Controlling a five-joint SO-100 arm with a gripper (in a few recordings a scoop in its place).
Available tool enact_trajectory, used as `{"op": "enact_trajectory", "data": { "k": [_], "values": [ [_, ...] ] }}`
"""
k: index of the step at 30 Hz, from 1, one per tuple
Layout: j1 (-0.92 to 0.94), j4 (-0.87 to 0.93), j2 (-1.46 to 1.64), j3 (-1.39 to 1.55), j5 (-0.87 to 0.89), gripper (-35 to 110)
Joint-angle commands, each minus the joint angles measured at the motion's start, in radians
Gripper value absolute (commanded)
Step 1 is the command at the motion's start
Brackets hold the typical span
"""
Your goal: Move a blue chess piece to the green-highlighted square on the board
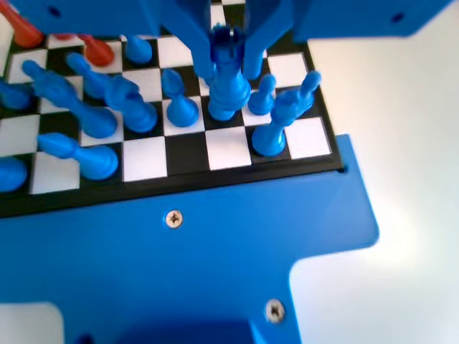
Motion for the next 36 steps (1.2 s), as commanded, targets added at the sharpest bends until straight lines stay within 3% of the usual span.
{"op": "enact_trajectory", "data": {
  "k": [1,16,30,36],
  "values": [
    [0.012,-0.023,0.020,0.018,-0.020,1],
    [-0.002,-0.020,0.020,0.029,-0.008,1],
    [0.017,0.238,0.025,-0.149,-0.018,1],
    [0.017,0.279,0.032,-0.189,0.067,1]
  ]
}}
